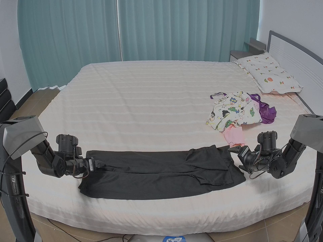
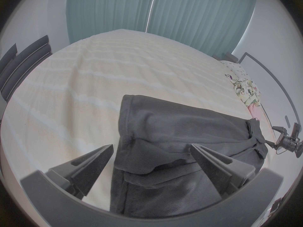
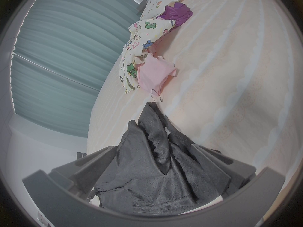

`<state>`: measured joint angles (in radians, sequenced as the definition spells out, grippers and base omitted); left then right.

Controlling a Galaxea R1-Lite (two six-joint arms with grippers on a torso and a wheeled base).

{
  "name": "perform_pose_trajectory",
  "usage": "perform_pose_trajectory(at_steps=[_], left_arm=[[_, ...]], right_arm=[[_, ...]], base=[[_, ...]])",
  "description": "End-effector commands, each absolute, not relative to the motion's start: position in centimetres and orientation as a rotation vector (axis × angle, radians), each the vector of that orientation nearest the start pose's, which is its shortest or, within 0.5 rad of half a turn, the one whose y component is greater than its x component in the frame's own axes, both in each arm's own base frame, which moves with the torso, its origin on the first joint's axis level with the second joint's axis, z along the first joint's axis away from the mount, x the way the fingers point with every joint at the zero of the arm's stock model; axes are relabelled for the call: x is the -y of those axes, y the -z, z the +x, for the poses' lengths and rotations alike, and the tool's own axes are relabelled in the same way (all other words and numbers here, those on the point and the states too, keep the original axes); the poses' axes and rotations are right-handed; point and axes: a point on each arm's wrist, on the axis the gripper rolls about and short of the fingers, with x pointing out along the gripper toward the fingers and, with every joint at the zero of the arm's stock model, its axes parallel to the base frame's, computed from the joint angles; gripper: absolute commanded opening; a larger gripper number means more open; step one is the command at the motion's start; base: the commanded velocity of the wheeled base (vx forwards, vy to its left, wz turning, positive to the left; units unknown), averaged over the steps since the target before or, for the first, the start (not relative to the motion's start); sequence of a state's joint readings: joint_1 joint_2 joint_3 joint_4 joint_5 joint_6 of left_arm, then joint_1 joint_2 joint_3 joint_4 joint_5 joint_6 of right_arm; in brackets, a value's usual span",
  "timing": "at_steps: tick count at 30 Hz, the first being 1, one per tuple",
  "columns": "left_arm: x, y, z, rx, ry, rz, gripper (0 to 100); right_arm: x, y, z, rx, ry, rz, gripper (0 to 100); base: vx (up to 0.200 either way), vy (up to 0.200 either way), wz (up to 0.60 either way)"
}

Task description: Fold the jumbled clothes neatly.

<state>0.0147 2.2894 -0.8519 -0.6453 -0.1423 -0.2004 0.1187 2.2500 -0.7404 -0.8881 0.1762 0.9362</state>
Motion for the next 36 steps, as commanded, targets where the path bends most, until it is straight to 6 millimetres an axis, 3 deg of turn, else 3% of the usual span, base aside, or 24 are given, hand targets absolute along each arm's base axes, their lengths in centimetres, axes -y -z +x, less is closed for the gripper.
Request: perform_pose_trajectory(at_steps=[1,21,22,36], left_arm=[[-0.3,1.0,37.0,-0.798,0.038,-0.253,100],[0.1,2.3,37.4,-0.824,0.046,-0.251,100],[0.1,2.3,37.4,-0.824,0.046,-0.251,0],[-0.5,2.0,36.8,-0.826,0.028,-0.258,0]], right_arm=[[-4.7,-0.3,35.4,-0.714,0.028,0.915,100],[-4.7,-0.3,35.5,-0.713,0.029,0.915,100],[-4.7,-0.3,35.5,-0.713,0.029,0.915,100],[-4.7,-0.1,35.4,-0.719,0.032,0.914,100]], base=[[0.0,0.0,0.0],[0.0,0.0,0.0],[0.0,0.0,0.0],[0.0,0.0,0.0]])
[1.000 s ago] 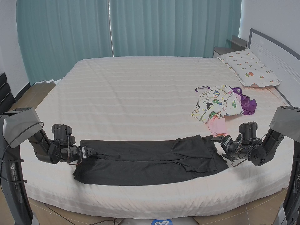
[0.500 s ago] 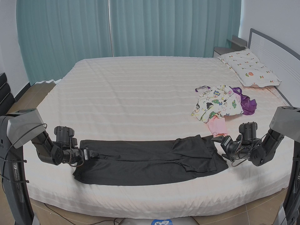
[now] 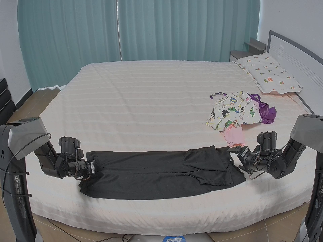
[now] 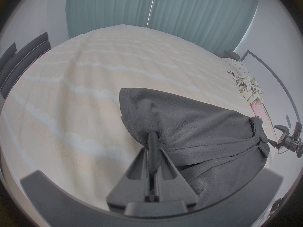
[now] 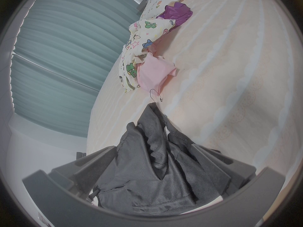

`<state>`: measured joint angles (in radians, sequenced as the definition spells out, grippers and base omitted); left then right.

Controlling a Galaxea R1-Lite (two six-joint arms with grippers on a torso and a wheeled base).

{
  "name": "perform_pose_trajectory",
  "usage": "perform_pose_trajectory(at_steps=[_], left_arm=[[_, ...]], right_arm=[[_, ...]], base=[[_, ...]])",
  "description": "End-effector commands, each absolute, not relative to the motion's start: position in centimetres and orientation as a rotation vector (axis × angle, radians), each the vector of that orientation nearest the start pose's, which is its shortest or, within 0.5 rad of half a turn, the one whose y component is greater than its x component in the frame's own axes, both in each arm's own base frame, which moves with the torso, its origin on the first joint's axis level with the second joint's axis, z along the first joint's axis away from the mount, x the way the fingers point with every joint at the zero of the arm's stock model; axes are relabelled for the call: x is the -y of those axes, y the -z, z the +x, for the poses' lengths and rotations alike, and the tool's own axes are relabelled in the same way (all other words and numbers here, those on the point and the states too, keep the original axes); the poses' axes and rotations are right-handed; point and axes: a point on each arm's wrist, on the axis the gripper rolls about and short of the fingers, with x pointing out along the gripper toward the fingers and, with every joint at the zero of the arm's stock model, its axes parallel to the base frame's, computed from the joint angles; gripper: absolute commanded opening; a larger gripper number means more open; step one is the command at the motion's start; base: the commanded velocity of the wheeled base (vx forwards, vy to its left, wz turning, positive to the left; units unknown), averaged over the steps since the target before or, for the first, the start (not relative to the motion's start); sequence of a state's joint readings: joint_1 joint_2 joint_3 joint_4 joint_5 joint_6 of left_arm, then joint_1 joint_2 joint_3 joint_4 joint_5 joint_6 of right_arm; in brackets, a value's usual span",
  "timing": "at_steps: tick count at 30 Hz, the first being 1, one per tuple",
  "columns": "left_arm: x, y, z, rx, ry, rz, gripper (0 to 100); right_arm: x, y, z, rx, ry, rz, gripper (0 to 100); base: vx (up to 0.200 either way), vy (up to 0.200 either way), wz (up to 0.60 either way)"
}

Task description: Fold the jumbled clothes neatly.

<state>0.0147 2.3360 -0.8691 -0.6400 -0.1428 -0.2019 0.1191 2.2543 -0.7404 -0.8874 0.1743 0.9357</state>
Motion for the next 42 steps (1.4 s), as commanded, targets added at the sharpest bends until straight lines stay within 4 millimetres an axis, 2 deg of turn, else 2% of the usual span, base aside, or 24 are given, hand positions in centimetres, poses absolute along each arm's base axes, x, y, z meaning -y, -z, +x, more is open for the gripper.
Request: perform_pose_trajectory(at_steps=[1,21,29,35,36,39,42], left_arm=[[-0.6,1.8,36.8,-0.823,0.029,-0.259,0],[-4.8,-1.1,35.3,-0.76,-0.066,-0.304,0],[-8.5,-3.8,34.3,-0.716,-0.104,-0.366,0],[-11.4,-4.6,33.8,-0.694,-0.175,-0.393,0],[-11.4,-4.6,33.8,-0.694,-0.175,-0.393,0],[-13.5,-6.2,33.2,-0.682,-0.175,-0.44,0],[-14.1,-7.0,32.9,-0.69,-0.169,-0.464,0]], right_arm=[[-4.7,-0.2,35.4,-0.718,0.032,0.914,100],[-4.7,-0.2,35.4,-0.718,0.032,0.914,100],[-4.7,-0.2,35.4,-0.718,0.03,0.915,100],[-4.7,-0.2,35.4,-0.717,0.03,0.916,100],[-4.7,-0.2,35.4,-0.717,0.03,0.916,100],[-4.7,-0.3,35.4,-0.716,0.029,0.916,100],[-4.7,-0.3,35.5,-0.715,0.027,0.917,100]], base=[[0.0,0.0,0.0],[0.0,0.0,0.0],[0.0,0.0,0.0],[0.0,0.0,0.0],[0.0,0.0,0.0],[0.0,0.0,0.0],[0.0,0.0,0.0]])
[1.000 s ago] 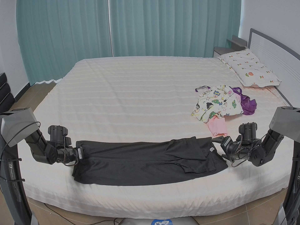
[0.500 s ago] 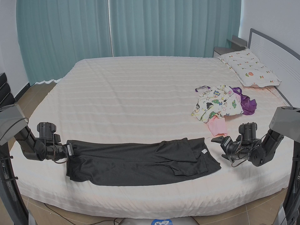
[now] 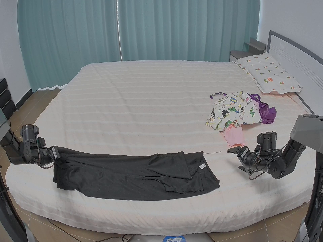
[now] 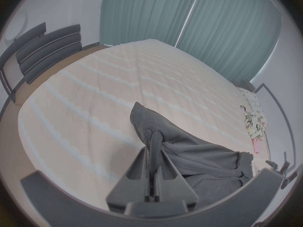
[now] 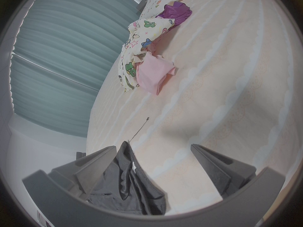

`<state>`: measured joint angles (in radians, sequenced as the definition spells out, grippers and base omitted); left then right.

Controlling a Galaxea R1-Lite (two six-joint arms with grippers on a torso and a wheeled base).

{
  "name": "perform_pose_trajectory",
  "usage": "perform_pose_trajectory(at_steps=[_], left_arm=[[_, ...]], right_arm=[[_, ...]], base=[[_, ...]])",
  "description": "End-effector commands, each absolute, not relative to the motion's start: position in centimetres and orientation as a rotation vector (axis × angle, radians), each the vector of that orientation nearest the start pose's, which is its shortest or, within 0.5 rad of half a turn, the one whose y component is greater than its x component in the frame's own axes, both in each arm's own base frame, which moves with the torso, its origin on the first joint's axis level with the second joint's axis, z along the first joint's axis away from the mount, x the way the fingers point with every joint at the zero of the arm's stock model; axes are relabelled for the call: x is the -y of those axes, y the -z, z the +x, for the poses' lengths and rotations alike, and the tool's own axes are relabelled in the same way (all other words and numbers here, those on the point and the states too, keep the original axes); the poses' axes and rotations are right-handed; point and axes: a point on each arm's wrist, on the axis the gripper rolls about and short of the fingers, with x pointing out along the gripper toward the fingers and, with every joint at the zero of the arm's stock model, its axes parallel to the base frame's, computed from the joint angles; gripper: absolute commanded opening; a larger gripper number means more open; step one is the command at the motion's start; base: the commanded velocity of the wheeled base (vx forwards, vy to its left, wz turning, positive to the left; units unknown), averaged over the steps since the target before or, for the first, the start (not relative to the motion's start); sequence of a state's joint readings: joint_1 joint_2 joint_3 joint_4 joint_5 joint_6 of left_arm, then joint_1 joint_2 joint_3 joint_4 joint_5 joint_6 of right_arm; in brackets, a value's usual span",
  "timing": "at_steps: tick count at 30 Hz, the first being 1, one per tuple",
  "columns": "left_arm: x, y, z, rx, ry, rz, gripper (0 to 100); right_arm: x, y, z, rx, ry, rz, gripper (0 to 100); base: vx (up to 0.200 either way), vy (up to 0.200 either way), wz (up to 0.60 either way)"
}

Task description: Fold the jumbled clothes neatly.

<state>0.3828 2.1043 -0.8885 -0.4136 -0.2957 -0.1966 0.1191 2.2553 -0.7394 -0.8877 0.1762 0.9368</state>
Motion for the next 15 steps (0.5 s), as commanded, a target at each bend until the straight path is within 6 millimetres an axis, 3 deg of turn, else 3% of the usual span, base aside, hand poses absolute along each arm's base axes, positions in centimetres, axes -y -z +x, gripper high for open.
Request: perform_pose_trajectory(at_steps=[1,6,15], left_arm=[[-14.0,-7.0,32.8,-0.699,-0.171,-0.464,0],[-11.5,-7.2,32.9,-0.724,-0.153,-0.437,0],[-4.4,-6.9,33.3,-0.785,-0.108,-0.401,0]], right_arm=[[-4.7,-0.3,35.5,-0.714,0.028,0.917,100],[-4.7,-0.3,35.5,-0.715,0.027,0.917,100],[-4.7,-0.4,35.5,-0.713,0.026,0.917,100]], base=[[0.0,0.0,0.0],[0.0,0.0,0.0],[0.0,0.0,0.0]])
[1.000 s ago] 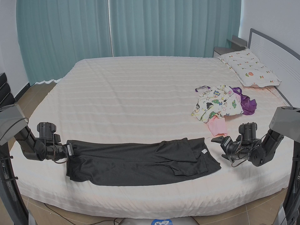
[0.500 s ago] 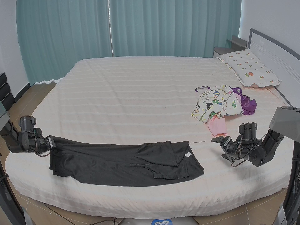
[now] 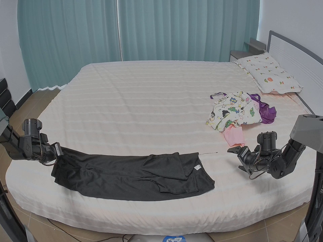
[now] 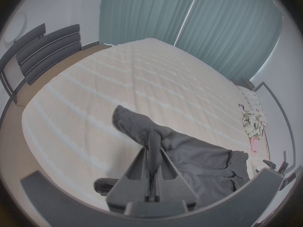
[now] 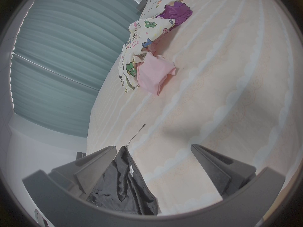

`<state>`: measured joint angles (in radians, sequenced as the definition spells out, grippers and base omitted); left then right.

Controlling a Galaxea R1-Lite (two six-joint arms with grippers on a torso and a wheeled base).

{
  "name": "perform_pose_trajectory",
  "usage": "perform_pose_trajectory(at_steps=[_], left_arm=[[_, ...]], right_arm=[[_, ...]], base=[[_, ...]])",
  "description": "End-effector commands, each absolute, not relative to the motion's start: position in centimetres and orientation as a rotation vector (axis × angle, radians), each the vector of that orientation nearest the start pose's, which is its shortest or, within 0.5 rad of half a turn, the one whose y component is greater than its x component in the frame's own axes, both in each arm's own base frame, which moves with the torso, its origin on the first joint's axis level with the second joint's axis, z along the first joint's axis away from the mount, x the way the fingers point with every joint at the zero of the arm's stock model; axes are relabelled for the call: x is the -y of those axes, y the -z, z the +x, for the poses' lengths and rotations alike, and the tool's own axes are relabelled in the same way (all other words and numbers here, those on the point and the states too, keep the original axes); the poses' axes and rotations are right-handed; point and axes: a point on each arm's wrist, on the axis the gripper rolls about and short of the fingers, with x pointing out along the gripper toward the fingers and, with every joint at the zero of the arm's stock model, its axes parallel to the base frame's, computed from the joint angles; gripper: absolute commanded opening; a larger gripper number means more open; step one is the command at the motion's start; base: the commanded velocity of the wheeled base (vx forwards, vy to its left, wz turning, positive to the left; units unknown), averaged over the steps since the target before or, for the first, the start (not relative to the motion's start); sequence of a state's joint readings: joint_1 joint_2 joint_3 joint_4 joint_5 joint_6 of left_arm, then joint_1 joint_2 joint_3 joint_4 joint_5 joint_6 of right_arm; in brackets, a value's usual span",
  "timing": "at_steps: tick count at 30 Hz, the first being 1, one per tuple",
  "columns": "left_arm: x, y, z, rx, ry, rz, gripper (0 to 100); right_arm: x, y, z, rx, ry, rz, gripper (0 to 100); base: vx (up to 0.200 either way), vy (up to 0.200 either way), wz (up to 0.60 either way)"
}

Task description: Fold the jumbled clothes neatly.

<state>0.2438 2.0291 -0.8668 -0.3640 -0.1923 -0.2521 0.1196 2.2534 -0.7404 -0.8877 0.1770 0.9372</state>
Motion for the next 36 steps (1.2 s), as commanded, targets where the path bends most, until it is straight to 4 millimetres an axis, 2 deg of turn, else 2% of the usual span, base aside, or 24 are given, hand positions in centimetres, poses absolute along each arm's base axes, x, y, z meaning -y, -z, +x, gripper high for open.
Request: perform_pose_trajectory(at_steps=[1,3,5,6,13,18,28,36], left_arm=[[-3.2,-7.0,33.5,-0.787,-0.1,-0.399,0],[-1.7,-7.2,33.6,-0.787,-0.089,-0.386,0],[-1.7,-7.2,33.6,-0.787,-0.089,-0.386,0],[0.2,-7.3,33.8,-0.786,-0.062,-0.356,0],[4.5,-7.8,34.0,-0.817,-0.005,-0.358,0],[6.6,-8.4,34.3,-0.83,0.018,-0.358,0],[9.3,-9.1,34.5,-0.857,0.056,-0.382,0],[10.6,-9.1,34.1,-0.868,0.088,-0.372,0]], right_arm=[[-4.7,-0.4,35.5,-0.713,0.026,0.916,100],[-4.7,-0.4,35.5,-0.713,0.026,0.916,100],[-4.7,-0.4,35.5,-0.713,0.026,0.916,100],[-4.9,-0.4,35.4,-0.715,0.02,0.914,100],[-5.0,-0.4,35.4,-0.69,0.003,0.915,100],[-5.1,-0.3,35.4,-0.692,0.002,0.914,100],[-5.1,-0.3,35.4,-0.69,0.001,0.913,100],[-5.1,-0.3,35.4,-0.69,0.001,0.914,100]], base=[[0.0,0.0,0.0],[0.0,0.0,0.0],[0.0,0.0,0.0],[0.0,0.0,0.0],[0.0,0.0,0.0],[0.0,0.0,0.0],[0.0,0.0,0.0],[0.0,0.0,0.0]])
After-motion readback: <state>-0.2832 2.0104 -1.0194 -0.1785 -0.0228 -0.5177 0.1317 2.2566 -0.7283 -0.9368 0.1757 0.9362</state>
